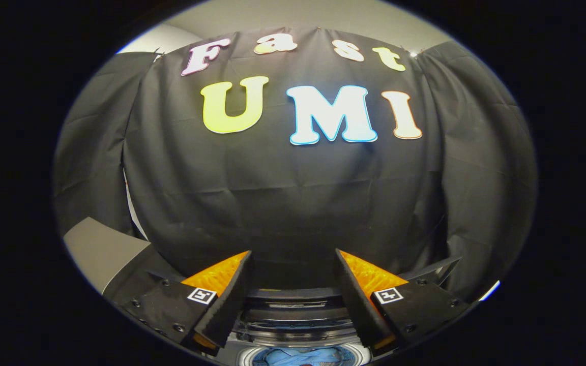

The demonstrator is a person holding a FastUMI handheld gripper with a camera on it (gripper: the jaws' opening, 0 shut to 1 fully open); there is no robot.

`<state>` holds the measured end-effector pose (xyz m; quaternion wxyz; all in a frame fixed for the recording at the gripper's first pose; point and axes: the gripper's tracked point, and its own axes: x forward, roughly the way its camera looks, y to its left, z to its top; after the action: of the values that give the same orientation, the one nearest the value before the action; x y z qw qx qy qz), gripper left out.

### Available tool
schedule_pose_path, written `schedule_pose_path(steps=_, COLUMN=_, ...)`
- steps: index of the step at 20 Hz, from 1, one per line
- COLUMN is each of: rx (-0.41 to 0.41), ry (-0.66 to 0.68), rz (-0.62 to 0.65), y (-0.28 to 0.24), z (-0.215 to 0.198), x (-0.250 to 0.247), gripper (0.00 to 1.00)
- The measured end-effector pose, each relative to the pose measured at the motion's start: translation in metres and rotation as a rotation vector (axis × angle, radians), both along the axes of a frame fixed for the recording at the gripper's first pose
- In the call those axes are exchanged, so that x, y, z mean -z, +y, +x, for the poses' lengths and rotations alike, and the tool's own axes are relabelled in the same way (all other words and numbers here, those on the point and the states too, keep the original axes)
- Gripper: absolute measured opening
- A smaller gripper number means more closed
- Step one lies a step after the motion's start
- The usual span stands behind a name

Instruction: Put the clothes into the washing machine and then close the washing machine lid.

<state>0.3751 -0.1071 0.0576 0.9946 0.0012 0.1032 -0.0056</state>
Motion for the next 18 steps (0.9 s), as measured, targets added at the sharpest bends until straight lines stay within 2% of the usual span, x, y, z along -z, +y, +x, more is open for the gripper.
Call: schedule_pose_path(steps=18, rx=0.003, ry=-0.108, rz=-0.006, y=0.002, z=-0.055, x=0.000, gripper=0.96)
